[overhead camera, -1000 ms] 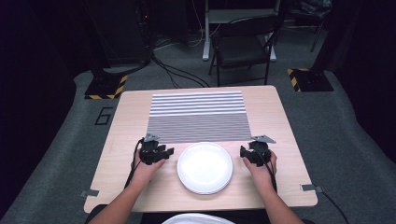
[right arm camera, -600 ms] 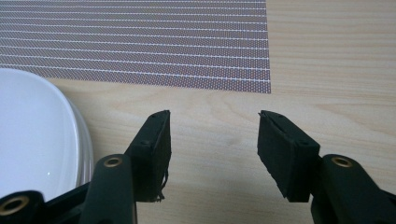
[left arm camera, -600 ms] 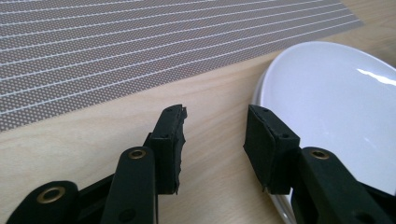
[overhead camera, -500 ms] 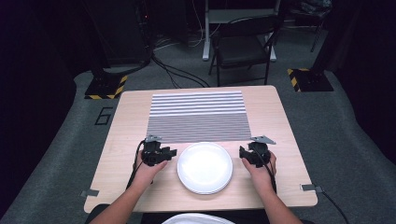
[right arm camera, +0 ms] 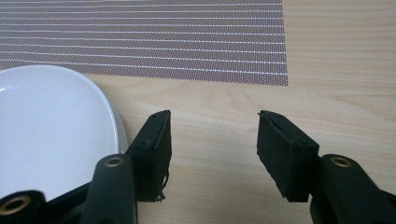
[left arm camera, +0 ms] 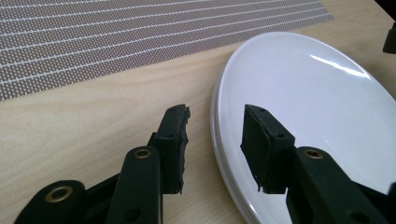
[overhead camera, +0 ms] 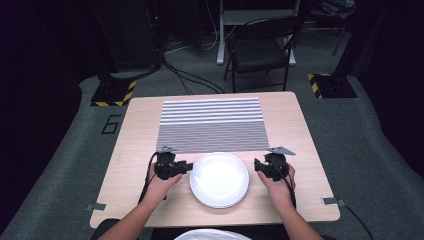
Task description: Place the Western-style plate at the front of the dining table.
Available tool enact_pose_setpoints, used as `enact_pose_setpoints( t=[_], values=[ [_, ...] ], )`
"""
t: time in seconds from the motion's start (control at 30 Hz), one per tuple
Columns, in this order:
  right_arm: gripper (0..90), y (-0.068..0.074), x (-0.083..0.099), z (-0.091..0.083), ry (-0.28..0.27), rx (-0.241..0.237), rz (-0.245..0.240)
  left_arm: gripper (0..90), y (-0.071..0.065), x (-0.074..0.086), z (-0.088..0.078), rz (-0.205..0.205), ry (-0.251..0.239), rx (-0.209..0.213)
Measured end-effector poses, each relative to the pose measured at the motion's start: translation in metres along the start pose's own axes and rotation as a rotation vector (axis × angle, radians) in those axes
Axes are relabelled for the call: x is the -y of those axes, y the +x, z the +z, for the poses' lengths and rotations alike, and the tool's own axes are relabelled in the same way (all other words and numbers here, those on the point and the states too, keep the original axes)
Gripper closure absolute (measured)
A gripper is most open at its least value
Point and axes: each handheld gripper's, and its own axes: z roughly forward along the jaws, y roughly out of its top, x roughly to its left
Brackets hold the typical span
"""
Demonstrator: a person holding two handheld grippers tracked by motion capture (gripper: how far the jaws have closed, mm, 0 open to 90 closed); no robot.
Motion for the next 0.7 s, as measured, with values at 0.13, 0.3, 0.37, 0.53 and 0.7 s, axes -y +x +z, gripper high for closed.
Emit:
enact_pose_setpoints(
  t=[0.13,0.3,0.37,0.53,0.7],
  values=[
    [46.1,-0.001,-0.002,-0.01,-0.007,-0.024,0.028,60.1,-0.002,0.002,-0.002,-0.031,0.009,0.014],
    [46.7,-0.002,0.002,-0.019,-0.007,-0.042,0.057,63.0,-0.002,0.003,-0.008,-0.095,0.017,0.032],
    [47.4,-0.001,0.004,-0.023,-0.006,-0.047,0.073,63.1,-0.001,0.003,-0.011,-0.122,0.014,0.04],
    [47.5,0.005,0.008,-0.028,-0.004,-0.067,0.091,63.7,-0.002,0.005,-0.013,-0.163,0.003,0.04],
    [47.6,0.015,0.012,-0.031,-0.011,-0.088,0.105,63.7,-0.006,0.008,-0.011,-0.148,-0.006,0.039]
  ],
)
